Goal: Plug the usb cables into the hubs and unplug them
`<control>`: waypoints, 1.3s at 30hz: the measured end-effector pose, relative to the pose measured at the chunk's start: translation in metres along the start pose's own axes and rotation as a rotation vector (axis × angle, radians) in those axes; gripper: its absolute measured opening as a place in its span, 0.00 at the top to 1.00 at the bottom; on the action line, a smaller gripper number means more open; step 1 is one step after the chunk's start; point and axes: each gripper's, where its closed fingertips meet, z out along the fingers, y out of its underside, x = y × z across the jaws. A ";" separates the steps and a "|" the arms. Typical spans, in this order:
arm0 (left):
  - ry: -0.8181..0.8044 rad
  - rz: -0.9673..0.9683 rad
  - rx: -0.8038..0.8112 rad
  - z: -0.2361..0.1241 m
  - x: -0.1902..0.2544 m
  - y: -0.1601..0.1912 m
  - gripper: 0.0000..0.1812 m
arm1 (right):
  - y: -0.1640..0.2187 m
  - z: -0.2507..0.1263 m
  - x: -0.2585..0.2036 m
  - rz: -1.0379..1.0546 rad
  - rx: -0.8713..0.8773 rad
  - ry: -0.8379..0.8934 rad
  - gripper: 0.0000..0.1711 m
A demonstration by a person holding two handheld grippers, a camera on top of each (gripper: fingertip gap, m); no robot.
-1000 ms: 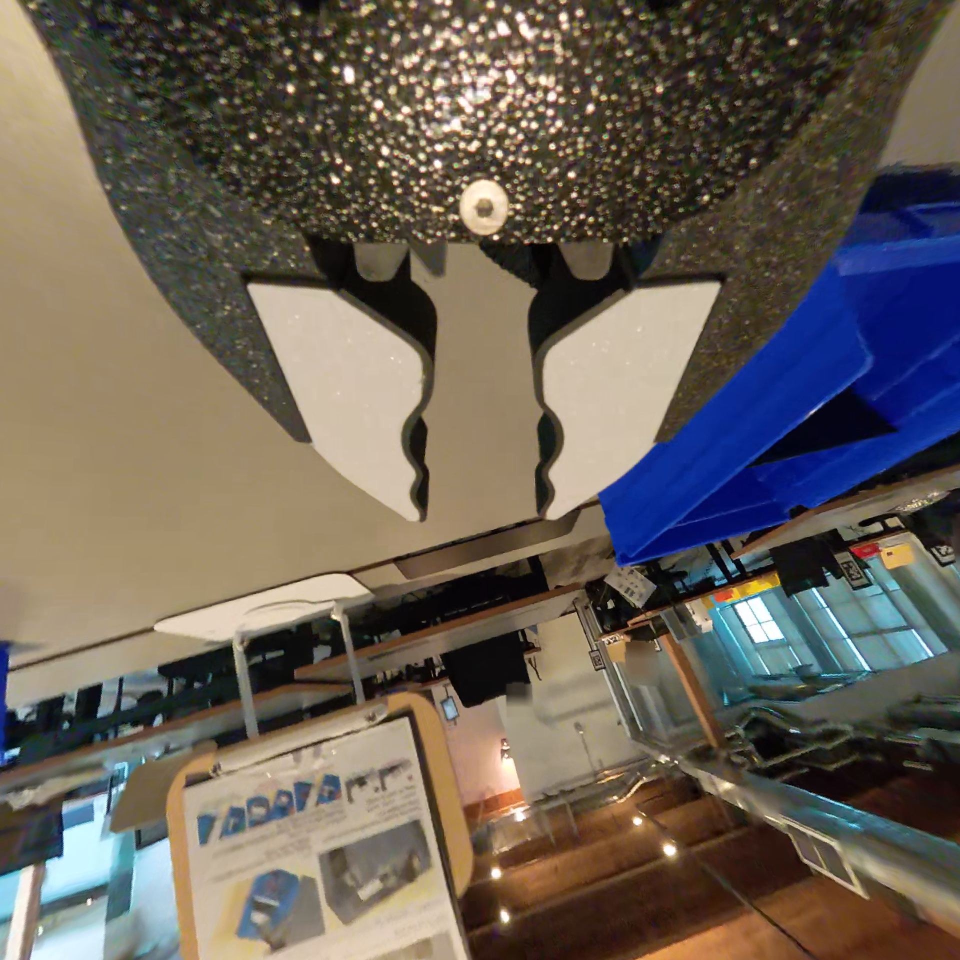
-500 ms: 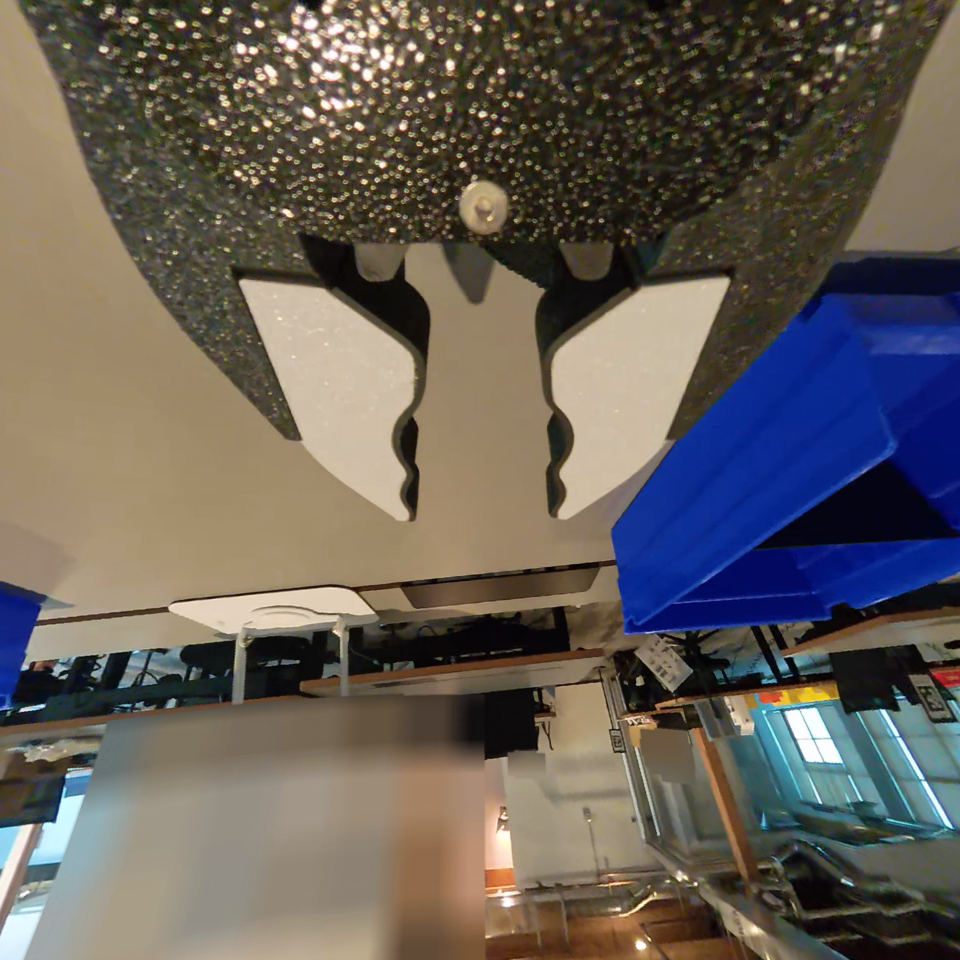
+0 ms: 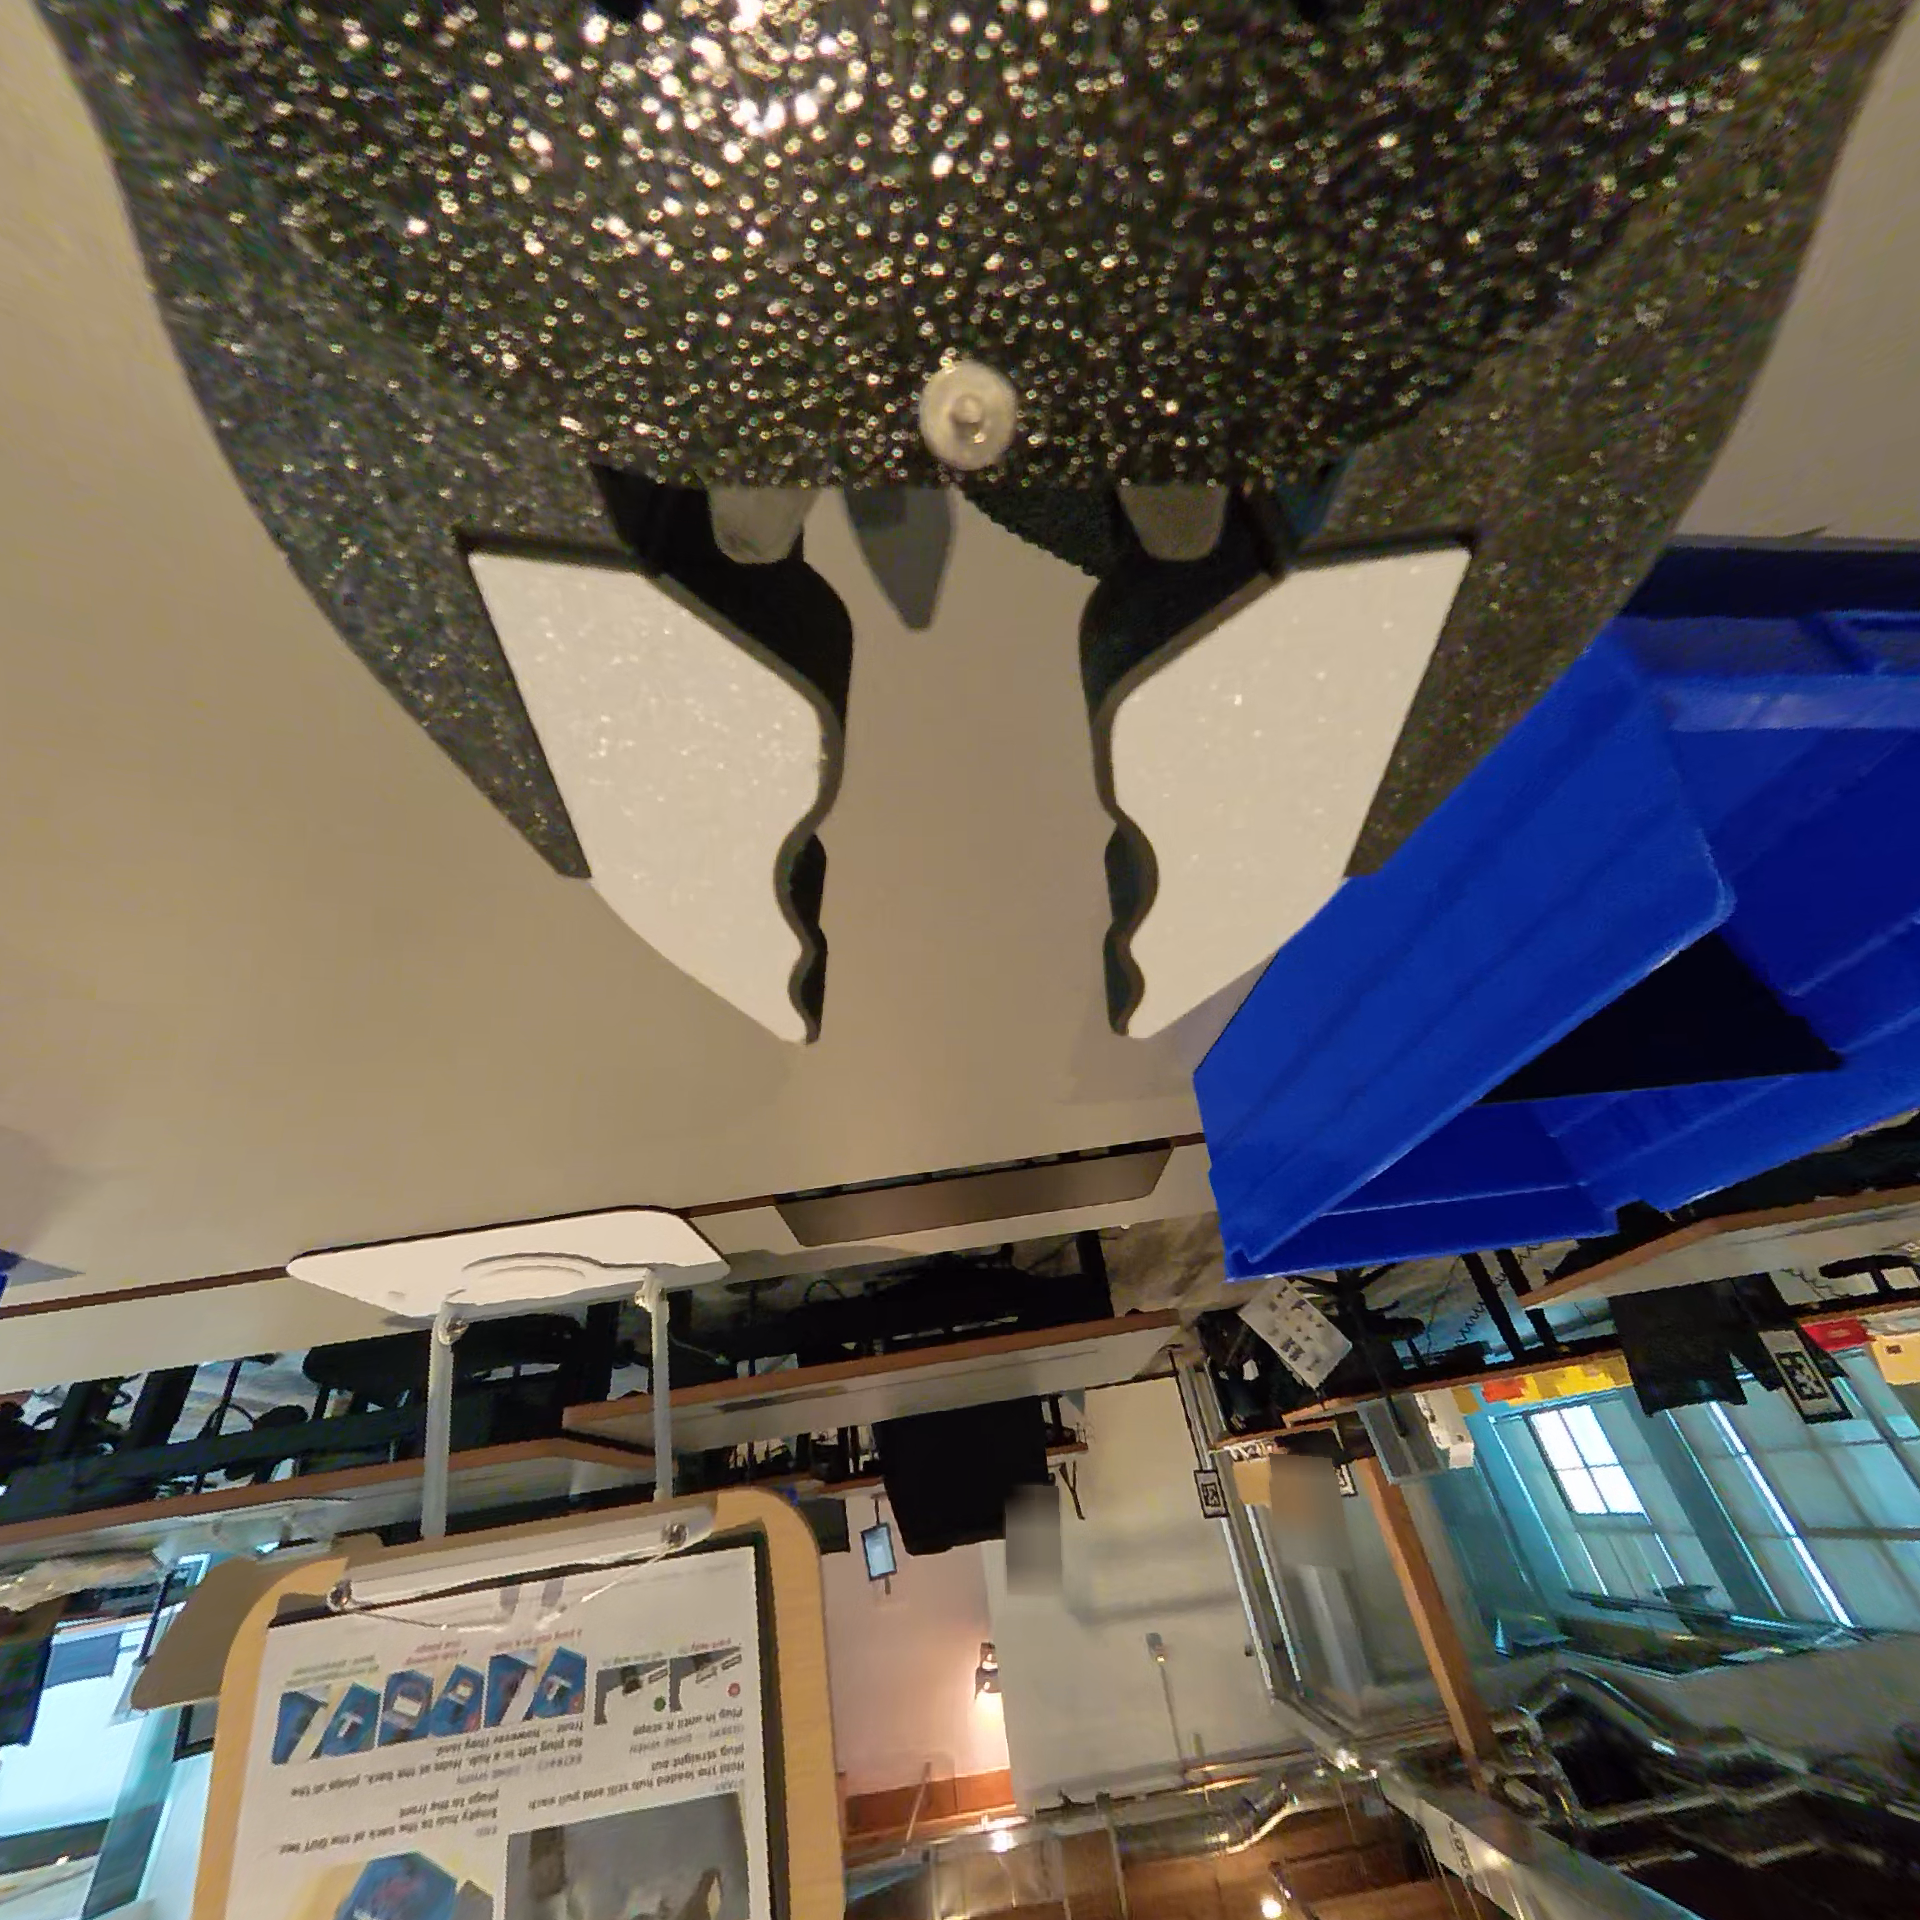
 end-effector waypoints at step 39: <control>-0.405 -0.017 -0.153 0.002 -0.157 0.027 0.66 | 0.008 0.006 -0.013 -0.036 -0.068 -0.056 0.62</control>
